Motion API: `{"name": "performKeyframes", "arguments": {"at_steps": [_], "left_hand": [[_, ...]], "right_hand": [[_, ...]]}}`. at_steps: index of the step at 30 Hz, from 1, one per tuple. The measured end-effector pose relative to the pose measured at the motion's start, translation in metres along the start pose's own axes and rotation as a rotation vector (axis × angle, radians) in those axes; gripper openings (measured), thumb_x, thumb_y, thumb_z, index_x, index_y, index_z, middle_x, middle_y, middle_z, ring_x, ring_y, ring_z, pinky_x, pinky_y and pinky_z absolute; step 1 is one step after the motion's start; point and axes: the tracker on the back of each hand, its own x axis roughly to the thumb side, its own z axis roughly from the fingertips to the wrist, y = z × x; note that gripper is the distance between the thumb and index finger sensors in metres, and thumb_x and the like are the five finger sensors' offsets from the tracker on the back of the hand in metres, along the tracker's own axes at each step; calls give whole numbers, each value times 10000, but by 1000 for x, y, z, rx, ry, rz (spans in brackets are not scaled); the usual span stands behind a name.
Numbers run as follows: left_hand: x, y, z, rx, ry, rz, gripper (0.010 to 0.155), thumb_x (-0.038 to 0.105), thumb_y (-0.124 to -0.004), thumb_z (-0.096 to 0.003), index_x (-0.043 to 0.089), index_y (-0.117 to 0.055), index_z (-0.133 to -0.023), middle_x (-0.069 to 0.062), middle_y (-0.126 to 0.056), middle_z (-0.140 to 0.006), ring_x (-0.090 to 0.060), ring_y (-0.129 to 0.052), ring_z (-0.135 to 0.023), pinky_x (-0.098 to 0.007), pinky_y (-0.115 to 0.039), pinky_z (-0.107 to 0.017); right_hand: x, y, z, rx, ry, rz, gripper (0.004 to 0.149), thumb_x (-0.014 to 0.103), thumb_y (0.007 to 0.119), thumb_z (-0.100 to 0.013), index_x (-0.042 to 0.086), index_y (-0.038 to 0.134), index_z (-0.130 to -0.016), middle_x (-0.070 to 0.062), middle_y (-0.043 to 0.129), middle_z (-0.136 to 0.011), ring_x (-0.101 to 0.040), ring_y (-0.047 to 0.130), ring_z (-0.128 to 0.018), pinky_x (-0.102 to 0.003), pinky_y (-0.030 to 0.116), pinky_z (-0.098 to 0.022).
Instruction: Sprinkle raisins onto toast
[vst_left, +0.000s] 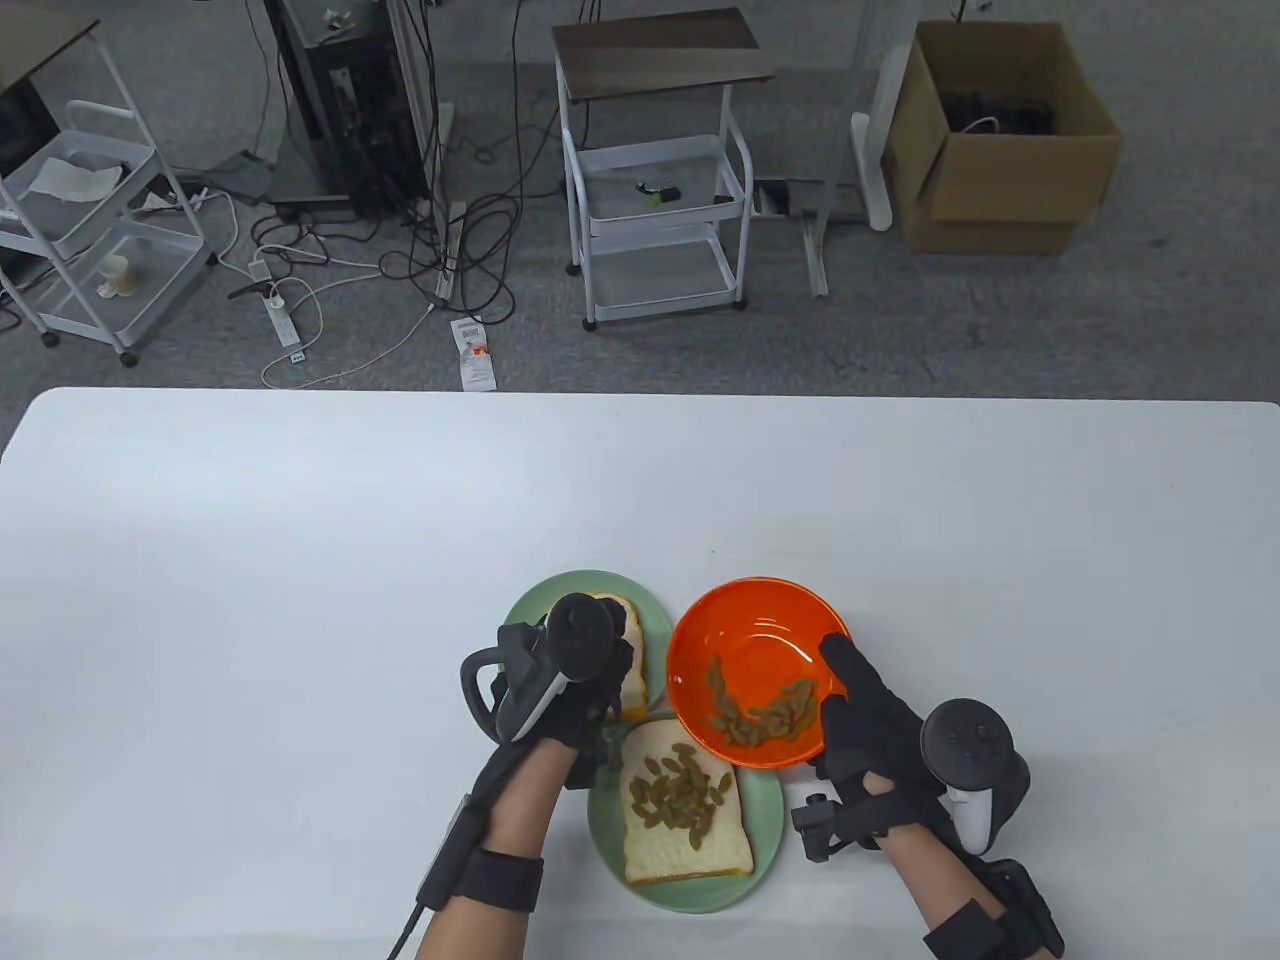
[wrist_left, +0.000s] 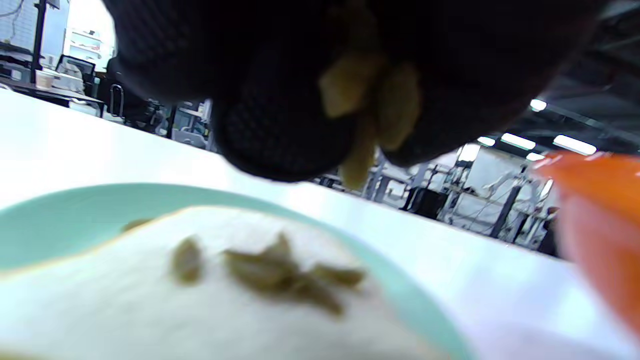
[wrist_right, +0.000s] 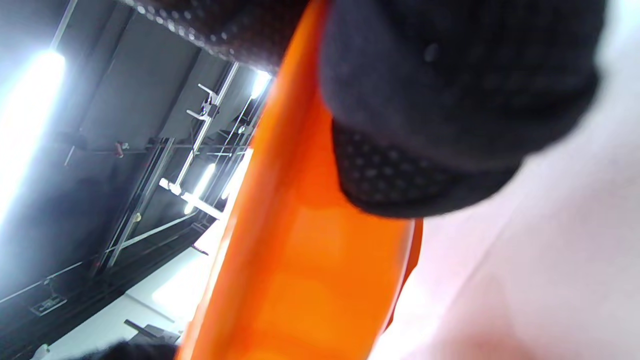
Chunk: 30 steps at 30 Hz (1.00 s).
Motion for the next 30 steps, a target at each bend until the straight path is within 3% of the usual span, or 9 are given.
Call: {"name": "performKeyframes", "arguments": {"at_steps": [3, 8, 13, 17, 19, 23, 26, 30], "left_hand": [[-4, -9, -2, 7, -6, -89, 403, 536, -998, -379, 402, -973, -758, 111, -1080, -676, -115, -1124, -417, -310, -965, -372], [-3, -17, -3, -1, -30, -207, 444, 615, -897, -402, 418, -950, -796, 129, -1067, -735, -151, -1104, -589, -359, -931, -490], [-2, -15, -3, -163, -22, -190, 597, 708, -679, -465, 399, -867, -940, 23, -826, -1074, -297, -879, -940, -526, -755, -708], [-4, -17, -4, -263, 18, -176, 653, 687, -604, -493, 388, -739, -1057, -10, -631, -1197, -346, -671, -1086, -606, -600, -790], [-4, -12, -3, -271, 10, -148, 675, 701, -619, -488, 398, -682, -1087, -2, -583, -1217, -356, -612, -1115, -624, -564, -801], [16, 10, 10, -160, -46, -83, 779, 759, -748, -438, 390, -631, -1113, -9, -569, -1221, -358, -624, -1104, -614, -580, -796], [54, 17, 30, -91, -171, -146, 815, 771, -798, -404, 354, -677, -1094, -6, -682, -1168, -322, -772, -1012, -548, -687, -753], [107, 5, 62, -68, -330, -317, 804, 782, -811, -383, 334, -756, -1048, -20, -818, -1077, -258, -935, -851, -460, -806, -666]], "right_hand": [[-2, -1, -2, -5, 7, 0, 535, 119, 816, -455, 92, 764, -987, -358, 765, -914, -348, 1061, -147, -279, 968, -37], [-2, -2, -2, -4, 16, -4, 535, 119, 816, -454, 92, 765, -986, -360, 764, -914, -349, 1060, -146, -279, 968, -36], [-2, -2, -2, 0, 16, -12, 534, 120, 816, -455, 94, 765, -987, -358, 765, -916, -349, 1059, -148, -280, 967, -38], [-2, -1, -2, 3, 17, -15, 536, 120, 816, -455, 93, 764, -987, -357, 764, -916, -350, 1059, -147, -280, 967, -37], [-2, -1, -2, 2, 15, -18, 535, 121, 816, -455, 94, 764, -987, -357, 764, -916, -350, 1059, -148, -280, 967, -39], [-2, 0, -1, -1, 9, -20, 539, 126, 817, -457, 97, 756, -992, -357, 759, -919, -344, 1063, -154, -275, 971, -43], [-1, 4, 1, 17, 6, -25, 544, 130, 820, -458, 95, 749, -996, -357, 755, -921, -339, 1065, -160, -269, 974, -49], [6, 10, 9, 46, -18, -39, 552, 134, 824, -458, 94, 738, -1002, -358, 746, -927, -336, 1071, -169, -265, 981, -57]]}}
